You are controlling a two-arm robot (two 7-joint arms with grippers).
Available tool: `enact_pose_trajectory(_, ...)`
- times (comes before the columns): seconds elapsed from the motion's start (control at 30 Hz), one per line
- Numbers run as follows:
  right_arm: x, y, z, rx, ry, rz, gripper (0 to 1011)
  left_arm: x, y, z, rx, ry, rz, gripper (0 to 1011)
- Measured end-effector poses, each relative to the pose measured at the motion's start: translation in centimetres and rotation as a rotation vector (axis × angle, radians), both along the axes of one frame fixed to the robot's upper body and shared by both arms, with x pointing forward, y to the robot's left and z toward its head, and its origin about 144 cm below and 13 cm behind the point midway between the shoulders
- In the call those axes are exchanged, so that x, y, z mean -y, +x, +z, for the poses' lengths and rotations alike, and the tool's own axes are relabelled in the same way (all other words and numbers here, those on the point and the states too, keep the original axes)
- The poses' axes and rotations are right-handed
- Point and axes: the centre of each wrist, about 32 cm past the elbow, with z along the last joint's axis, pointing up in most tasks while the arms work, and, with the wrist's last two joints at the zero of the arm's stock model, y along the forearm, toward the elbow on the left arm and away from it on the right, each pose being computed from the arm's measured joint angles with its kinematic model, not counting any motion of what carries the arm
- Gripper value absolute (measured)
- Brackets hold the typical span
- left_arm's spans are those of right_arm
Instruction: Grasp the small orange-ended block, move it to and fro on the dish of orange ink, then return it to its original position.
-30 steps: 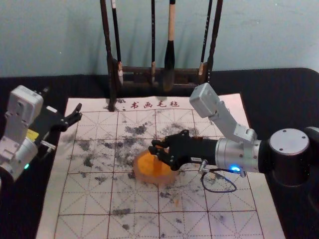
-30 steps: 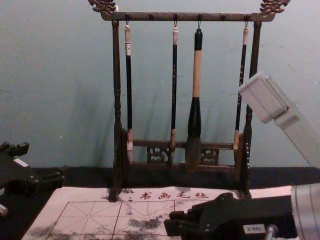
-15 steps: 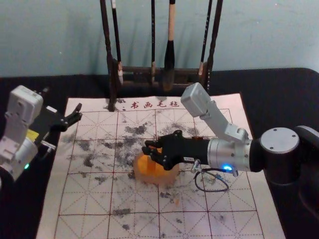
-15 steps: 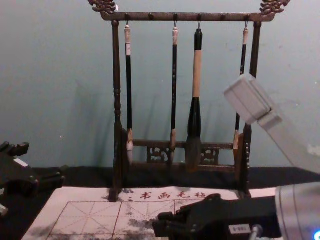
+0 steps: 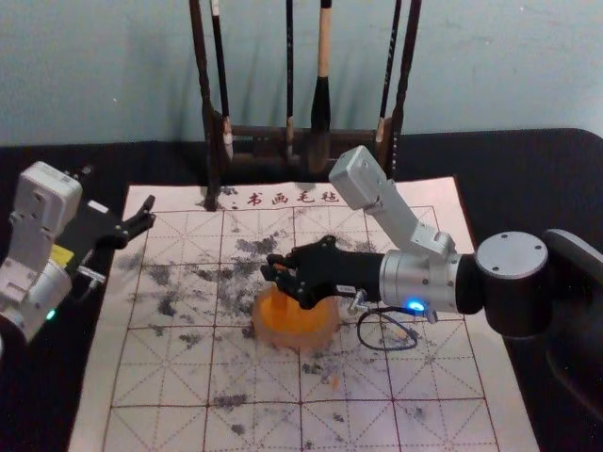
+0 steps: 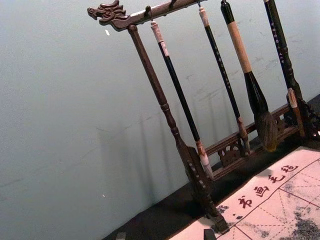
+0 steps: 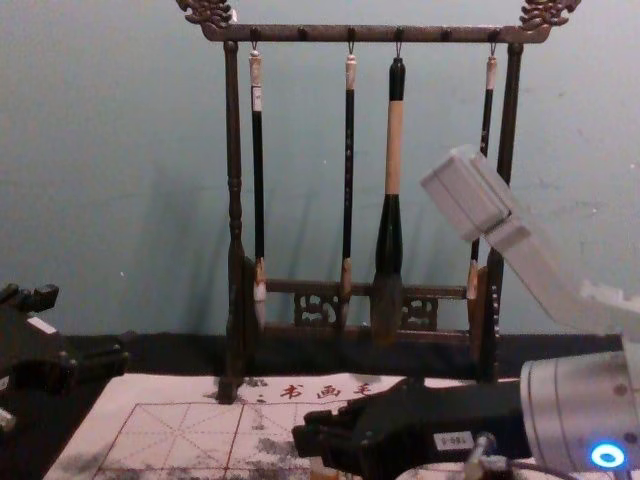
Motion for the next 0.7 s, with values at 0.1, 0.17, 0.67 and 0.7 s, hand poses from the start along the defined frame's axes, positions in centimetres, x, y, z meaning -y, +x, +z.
enact_pose_trajectory(0.1, 0.0, 0.1, 0.0, 0.001, -0.003, -0.006, 125, 0.0, 0.0, 0.0, 0.0, 0.0, 0.0, 1001)
enact_pose_trajectory(0.17, 0.0, 0.2, -0.1, 0.003, -0.005, -0.013, 125, 0.0, 0.0, 0.0, 0.0, 0.0, 0.0, 1001)
enact_pose_trajectory(0.67, 1.4, 0.4, 0.1, 0.012, -0.017, -0.052, 125, 0.0, 0.0, 0.0, 0.0, 0.0, 0.0, 1001)
enact_pose_trajectory(0.7, 1.4, 0.3, 0.1, 0.013, -0.017, -0.054, 125, 0.0, 0.0, 0.0, 0.0, 0.0, 0.0, 1001)
